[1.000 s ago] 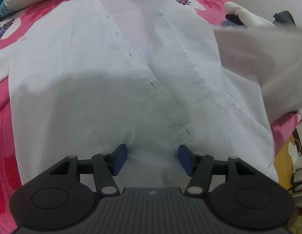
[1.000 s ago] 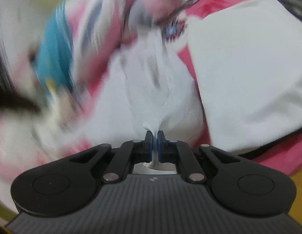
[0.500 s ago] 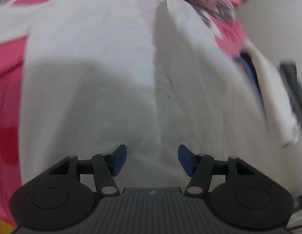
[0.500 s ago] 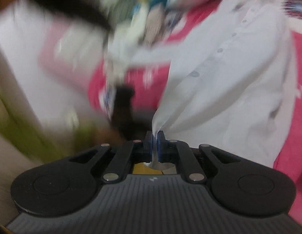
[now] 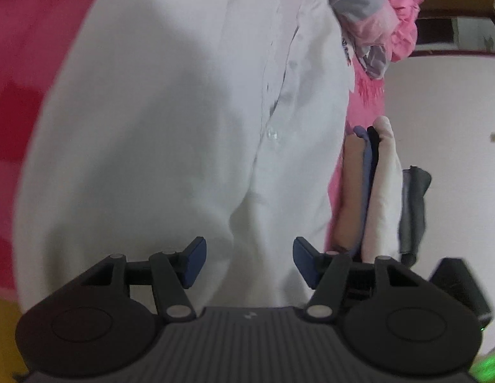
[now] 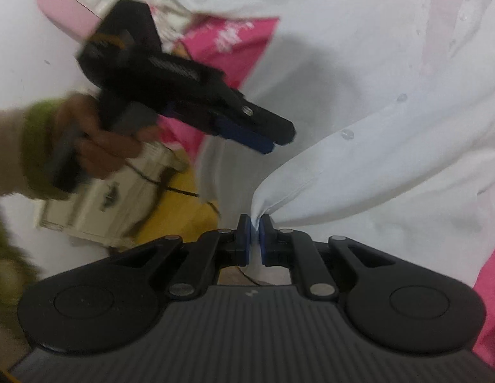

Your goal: Fold clothes

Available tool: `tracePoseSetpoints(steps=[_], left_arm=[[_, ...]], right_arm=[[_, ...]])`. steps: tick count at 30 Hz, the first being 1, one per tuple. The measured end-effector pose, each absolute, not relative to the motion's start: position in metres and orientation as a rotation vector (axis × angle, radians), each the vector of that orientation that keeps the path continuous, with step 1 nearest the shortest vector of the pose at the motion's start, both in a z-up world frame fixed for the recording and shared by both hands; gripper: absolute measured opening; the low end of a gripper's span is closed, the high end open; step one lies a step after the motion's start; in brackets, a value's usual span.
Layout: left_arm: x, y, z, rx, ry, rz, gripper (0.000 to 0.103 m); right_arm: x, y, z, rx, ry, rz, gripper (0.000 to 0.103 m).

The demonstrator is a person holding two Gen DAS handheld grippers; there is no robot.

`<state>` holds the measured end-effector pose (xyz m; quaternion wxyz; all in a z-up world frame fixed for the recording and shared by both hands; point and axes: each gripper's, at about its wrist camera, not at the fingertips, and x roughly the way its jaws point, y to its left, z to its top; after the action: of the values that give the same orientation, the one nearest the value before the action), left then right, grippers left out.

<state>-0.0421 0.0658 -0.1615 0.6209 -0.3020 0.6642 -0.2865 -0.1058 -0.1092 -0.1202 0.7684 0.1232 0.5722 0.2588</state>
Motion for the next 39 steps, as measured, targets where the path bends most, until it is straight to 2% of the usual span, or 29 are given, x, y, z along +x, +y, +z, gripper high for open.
tracePoseSetpoints(steps=[1,3,4,6,7,8,15,21,22,25,31,34,36,37,38,39], left_arm=[[-0.042,0.061,-0.165,-0.681,1.538,-0.659,0.061],[-0.041,0.051,-0.173,-0.651,1.559,-0.659,0.061],[-0.040,0.045,-0.174,-0.618,1.567,-0.662,0.061],[-0.039,0.035,-0.172,-0.539,1.574,-0.673,0.060],[-0.039,0.031,-0.171,-0.498,1.573,-0.678,0.059],[-0.039,0.027,-0.169,-0.458,1.572,-0.683,0.058],[-0.043,0.017,-0.140,-0.206,1.502,-0.639,0.056],[-0.034,-0.002,-0.121,-0.243,1.491,-0.707,0.058],[-0.032,-0.005,-0.118,-0.250,1.489,-0.719,0.059],[-0.028,-0.015,-0.109,-0.270,1.483,-0.754,0.061],[-0.019,-0.067,-0.110,-0.279,1.546,-0.952,0.068],[-0.017,-0.085,-0.115,-0.233,1.563,-0.989,0.068],[-0.020,-0.090,-0.120,-0.175,1.575,-0.976,0.059],[-0.020,-0.092,-0.123,-0.145,1.584,-0.968,0.046],[-0.020,-0.092,-0.127,-0.125,1.598,-0.959,0.027],[-0.020,-0.092,-0.131,-0.105,1.612,-0.950,0.016]], right_arm=[[-0.105,-0.107,-0.127,0.259,1.258,0.524,0.010],[-0.104,-0.107,-0.139,0.291,1.294,0.456,0.023],[-0.106,-0.108,-0.139,0.317,1.295,0.451,0.028],[-0.114,-0.107,-0.133,0.363,1.277,0.451,0.033],[-0.121,-0.108,-0.127,0.379,1.260,0.448,0.041],[-0.129,-0.110,-0.120,0.396,1.243,0.436,0.045],[-0.195,-0.188,-0.096,0.651,1.166,0.001,0.046],[-0.229,-0.252,-0.137,0.947,1.092,-0.311,0.047],[-0.231,-0.257,-0.147,0.996,1.089,-0.318,0.046],[-0.233,-0.257,-0.146,0.998,1.040,-0.271,0.008],[-0.212,-0.198,-0.102,0.649,0.974,-0.085,0.004],[-0.193,-0.166,-0.095,0.543,0.970,0.037,0.004],[-0.184,-0.153,-0.091,0.483,0.959,0.105,0.004],[-0.182,-0.150,-0.089,0.469,0.955,0.122,0.005],[-0.181,-0.150,-0.088,0.466,0.951,0.126,0.006],[-0.181,-0.150,-0.086,0.462,0.947,0.130,0.007]])
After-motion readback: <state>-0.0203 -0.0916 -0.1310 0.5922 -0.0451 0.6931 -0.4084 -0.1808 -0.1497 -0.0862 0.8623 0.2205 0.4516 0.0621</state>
